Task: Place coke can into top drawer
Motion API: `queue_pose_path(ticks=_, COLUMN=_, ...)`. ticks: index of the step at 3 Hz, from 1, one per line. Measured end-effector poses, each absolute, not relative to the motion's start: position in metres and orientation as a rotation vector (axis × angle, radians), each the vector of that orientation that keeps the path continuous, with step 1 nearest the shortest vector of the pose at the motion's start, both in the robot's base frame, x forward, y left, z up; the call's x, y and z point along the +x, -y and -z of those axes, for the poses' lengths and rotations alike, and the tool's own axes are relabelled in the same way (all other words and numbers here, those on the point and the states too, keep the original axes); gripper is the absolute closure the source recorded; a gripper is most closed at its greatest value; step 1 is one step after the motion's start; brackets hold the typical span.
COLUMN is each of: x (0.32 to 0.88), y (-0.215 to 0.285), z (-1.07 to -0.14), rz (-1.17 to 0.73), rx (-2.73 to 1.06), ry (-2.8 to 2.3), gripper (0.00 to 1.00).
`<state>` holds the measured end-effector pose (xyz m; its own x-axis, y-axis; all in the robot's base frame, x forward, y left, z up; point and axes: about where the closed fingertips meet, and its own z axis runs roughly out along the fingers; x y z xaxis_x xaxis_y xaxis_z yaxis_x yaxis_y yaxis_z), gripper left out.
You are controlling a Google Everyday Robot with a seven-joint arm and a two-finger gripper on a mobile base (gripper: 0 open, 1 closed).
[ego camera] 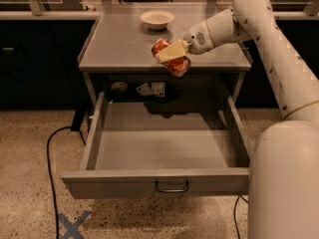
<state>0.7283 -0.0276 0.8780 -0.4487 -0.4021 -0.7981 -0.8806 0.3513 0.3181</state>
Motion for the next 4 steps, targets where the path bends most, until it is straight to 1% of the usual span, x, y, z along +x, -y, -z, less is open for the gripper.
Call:
queue_pose_path(ticks=1, x=0.685, y=0.015, z=-0.864, rz=-1.187, rx=-1.196, ry=-1.941, gripper=1.0)
queue_pose_path(ticks=3, x=0.676, y=0.006, z=-0.868, rz=-1.175, rx=-1.223, ry=-1.919, gripper=1.0)
queue_pose_path(ticks=4, x=0.656, y=0.01, z=-0.882, rz=-1.102, rx=-1.187, ry=-1.91, gripper=1.0)
